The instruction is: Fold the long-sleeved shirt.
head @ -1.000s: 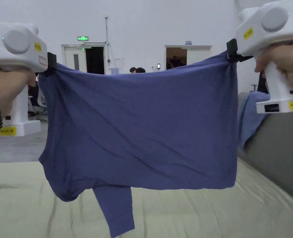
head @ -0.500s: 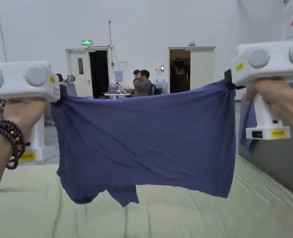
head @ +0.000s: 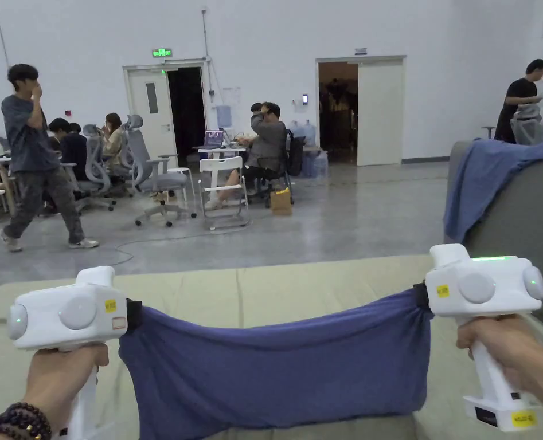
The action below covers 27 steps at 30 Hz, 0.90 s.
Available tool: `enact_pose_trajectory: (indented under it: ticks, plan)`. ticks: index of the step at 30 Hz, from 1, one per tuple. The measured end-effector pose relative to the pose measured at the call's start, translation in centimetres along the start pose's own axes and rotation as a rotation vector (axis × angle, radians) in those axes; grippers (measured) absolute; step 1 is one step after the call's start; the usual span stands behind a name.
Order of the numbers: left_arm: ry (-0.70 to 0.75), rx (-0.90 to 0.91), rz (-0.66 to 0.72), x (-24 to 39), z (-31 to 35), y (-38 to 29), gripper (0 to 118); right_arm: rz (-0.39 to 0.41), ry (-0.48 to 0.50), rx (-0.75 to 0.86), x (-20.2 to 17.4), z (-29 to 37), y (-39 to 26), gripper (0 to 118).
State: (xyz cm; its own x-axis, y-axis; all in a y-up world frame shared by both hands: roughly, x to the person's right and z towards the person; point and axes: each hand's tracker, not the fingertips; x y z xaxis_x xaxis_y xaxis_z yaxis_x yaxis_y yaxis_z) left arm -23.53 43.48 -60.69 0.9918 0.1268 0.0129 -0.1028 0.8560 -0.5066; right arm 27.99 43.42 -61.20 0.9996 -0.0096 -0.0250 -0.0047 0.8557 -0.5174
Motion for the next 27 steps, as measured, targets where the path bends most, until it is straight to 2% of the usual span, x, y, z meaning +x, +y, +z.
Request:
enact_pose_trajectory:
  ticks: [2,5,7,10,12,14,17,18,19,20,21,22,23,24,26,27]
  plan:
    - [-0.015,0.023,-0.007,-0.2,2.9,-2.0,14,0.021,0.037,-0.001,0.0,3.3,-2.4,0]
    - [0.035,0.031,-0.084,-0.5,7.7,-7.5,14,0.072,0.091,-0.016,0.3,9.0,-8.0,0]
    - [0.021,0.02,-0.103,-0.8,11.2,-11.9,14,0.087,0.093,-0.031,0.3,12.6,-12.6,0]
    - [-0.003,-0.042,-0.125,-1.4,15.6,-19.3,14,0.071,0.108,-0.139,0.7,16.1,-20.3,0]
    - [-0.03,-0.133,-0.14,-1.9,17.0,-24.6,14,0.052,0.128,-0.256,0.6,16.7,-25.8,0]
    - [-0.024,-0.234,-0.148,-2.9,16.4,-29.2,14,0.056,0.107,-0.384,0.3,15.9,-30.3,0]
    - [-0.069,-0.352,-0.146,-4.0,14.5,-35.1,14,0.056,0.123,-0.558,0.0,13.6,-35.8,0]
    - [-0.058,-0.354,-0.139,-4.3,14.2,-36.4,15,0.067,0.123,-0.598,-0.2,13.1,-37.1,0]
    - [-0.06,-0.356,-0.122,-4.7,14.1,-37.1,22,0.083,0.119,-0.622,-0.1,12.6,-37.8,0]
    - [-0.077,-0.365,-0.087,-5.0,14.3,-37.0,37,0.093,0.131,-0.631,-0.2,12.7,-37.9,6]
    - [-0.072,-0.368,-0.046,-5.5,14.6,-36.9,74,0.1,0.123,-0.603,-0.4,13.3,-37.2,37]
    - [-0.077,-0.365,-0.013,-5.9,15.1,-36.3,100,0.133,0.104,-0.571,-0.6,14.0,-36.0,74]
    - [-0.086,-0.352,-0.009,-6.2,15.5,-35.7,116,0.14,0.103,-0.538,-0.8,14.9,-35.0,105]
    - [-0.103,-0.325,-0.011,-6.6,16.1,-34.9,118,0.151,0.088,-0.475,-1.0,15.6,-33.9,118]
    - [-0.087,-0.228,-0.03,-6.5,17.5,-33.4,118,0.164,0.072,-0.352,-1.2,16.9,-31.9,115]
    - [-0.058,-0.222,-0.043,-6.6,17.7,-32.6,109,0.145,0.06,-0.33,-1.4,17.4,-31.0,96]
